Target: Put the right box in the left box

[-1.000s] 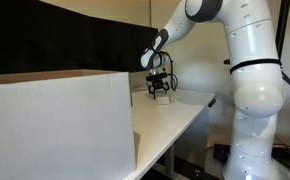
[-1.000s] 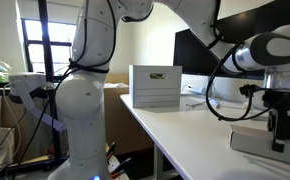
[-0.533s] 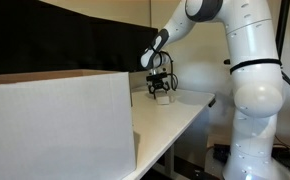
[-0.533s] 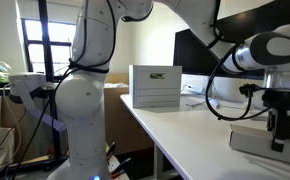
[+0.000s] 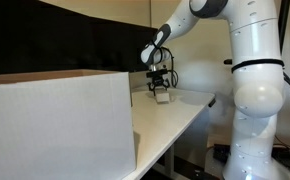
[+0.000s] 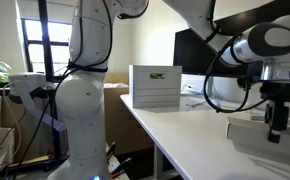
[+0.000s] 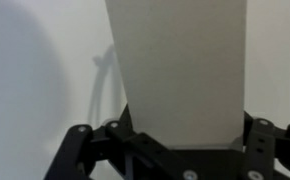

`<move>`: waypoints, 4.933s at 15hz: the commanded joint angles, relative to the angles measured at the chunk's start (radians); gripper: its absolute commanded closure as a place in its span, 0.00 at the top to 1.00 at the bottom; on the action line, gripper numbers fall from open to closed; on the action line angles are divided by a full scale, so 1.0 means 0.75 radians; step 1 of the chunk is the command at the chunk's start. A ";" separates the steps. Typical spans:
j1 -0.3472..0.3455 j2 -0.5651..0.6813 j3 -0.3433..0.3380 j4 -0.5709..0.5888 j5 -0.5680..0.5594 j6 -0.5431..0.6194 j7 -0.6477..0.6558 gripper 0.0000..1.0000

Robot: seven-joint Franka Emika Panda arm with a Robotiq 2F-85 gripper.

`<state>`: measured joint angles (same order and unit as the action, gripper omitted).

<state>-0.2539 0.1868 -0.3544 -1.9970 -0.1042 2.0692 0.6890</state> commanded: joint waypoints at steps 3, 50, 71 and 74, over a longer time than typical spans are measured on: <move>0.016 -0.169 0.026 -0.072 -0.015 -0.056 0.028 0.62; 0.144 -0.620 0.431 0.140 -0.159 -0.623 -0.159 0.62; 0.194 -0.829 0.474 0.143 -0.043 -0.865 -0.346 0.62; 0.192 -0.834 0.481 0.141 -0.011 -0.861 -0.333 0.62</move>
<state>-0.1099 -0.4210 0.0012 -1.8867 -0.1460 1.4345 0.4229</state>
